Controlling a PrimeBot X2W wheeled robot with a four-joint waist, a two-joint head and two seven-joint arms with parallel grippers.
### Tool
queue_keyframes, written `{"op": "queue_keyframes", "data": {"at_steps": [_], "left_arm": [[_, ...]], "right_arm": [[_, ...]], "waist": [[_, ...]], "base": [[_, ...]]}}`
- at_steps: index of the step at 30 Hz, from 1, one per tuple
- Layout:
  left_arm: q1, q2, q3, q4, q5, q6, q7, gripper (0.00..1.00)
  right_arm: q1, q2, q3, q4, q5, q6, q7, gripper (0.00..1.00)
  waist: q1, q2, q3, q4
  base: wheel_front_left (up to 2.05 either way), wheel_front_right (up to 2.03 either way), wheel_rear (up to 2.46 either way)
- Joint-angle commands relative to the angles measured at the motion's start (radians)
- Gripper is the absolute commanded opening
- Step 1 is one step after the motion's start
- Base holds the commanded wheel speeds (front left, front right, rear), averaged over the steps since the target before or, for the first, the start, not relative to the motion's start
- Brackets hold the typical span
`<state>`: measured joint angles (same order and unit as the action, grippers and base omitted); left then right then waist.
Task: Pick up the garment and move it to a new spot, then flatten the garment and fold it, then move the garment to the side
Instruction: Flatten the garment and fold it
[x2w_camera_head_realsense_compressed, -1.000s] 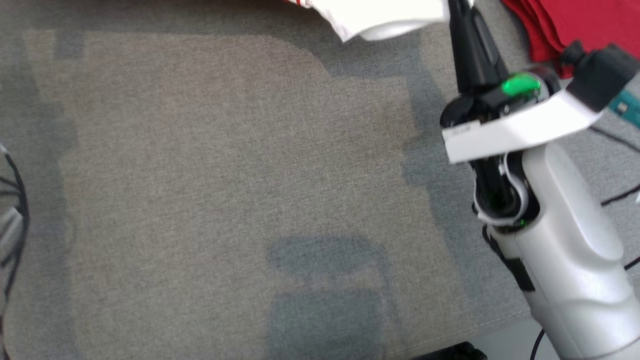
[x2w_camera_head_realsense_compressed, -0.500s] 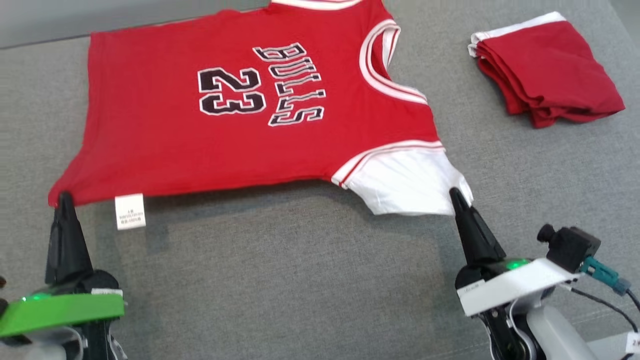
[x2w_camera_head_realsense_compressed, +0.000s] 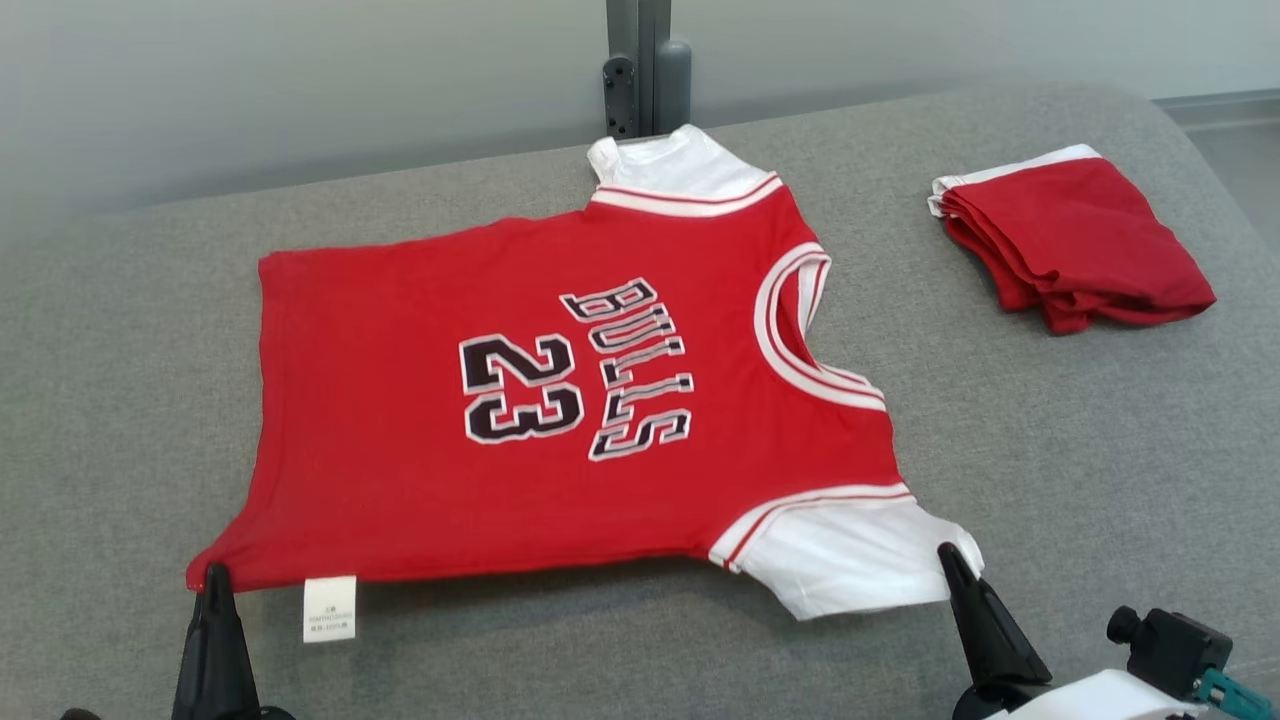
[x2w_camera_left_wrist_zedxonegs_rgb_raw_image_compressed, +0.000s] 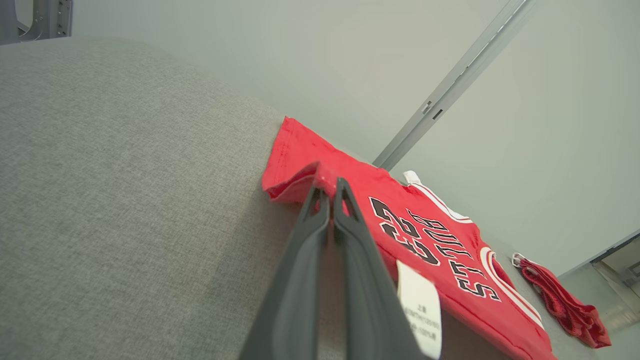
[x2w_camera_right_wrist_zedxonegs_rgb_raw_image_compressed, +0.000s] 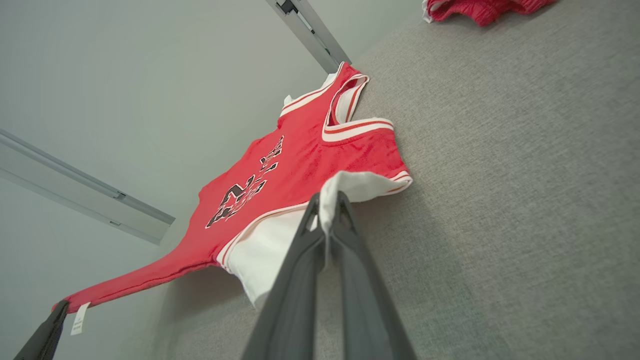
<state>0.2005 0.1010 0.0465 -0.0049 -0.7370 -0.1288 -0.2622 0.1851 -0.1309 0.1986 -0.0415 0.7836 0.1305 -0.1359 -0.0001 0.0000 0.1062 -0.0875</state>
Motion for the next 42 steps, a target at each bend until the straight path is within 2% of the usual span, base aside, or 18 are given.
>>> {"op": "queue_keyframes", "data": {"at_steps": [1,10,17,22,30,42], "left_arm": [[0.023,-0.004,0.003,-0.012,0.008,-0.002,-0.003,0.00],[0.089,0.003,-0.011,-0.025,-0.012,-0.002,-0.003,0.00],[0.045,0.001,-0.038,0.045,-0.018,-0.002,-0.003,0.00],[-0.003,-0.003,-0.047,0.075,-0.036,-0.002,-0.003,0.00],[-0.148,0.011,-0.054,0.144,-0.038,-0.002,-0.003,0.00],[-0.432,0.017,-0.045,0.378,0.010,-0.002,-0.003,0.00]], "right_arm": [[0.023,0.010,-0.007,-0.018,-0.008,0.000,0.009,0.00],[0.084,0.042,-0.017,-0.071,-0.024,0.000,0.064,0.00],[0.044,0.058,-0.011,-0.043,-0.025,0.000,0.070,0.00],[-0.005,0.063,-0.021,-0.030,-0.040,0.000,0.032,0.00],[-0.174,0.069,-0.039,0.036,-0.039,0.000,-0.025,0.00],[-0.492,0.075,-0.014,0.298,-0.032,0.000,-0.081,0.00]], "waist": [[0.0001,0.0000,-0.024,0.010],[0.0001,0.0000,-0.021,-0.004],[0.0001,0.0000,-0.007,-0.005],[0.0001,0.0000,0.015,0.002],[0.0001,0.0000,0.072,0.020],[0.0001,0.0000,0.164,0.026]], "base": [[0.00,0.00,0.00],[0.00,0.00,0.00],[0.00,0.00,0.00],[0.00,0.00,0.00],[0.00,0.00,0.00],[0.00,0.00,0.00]]}}
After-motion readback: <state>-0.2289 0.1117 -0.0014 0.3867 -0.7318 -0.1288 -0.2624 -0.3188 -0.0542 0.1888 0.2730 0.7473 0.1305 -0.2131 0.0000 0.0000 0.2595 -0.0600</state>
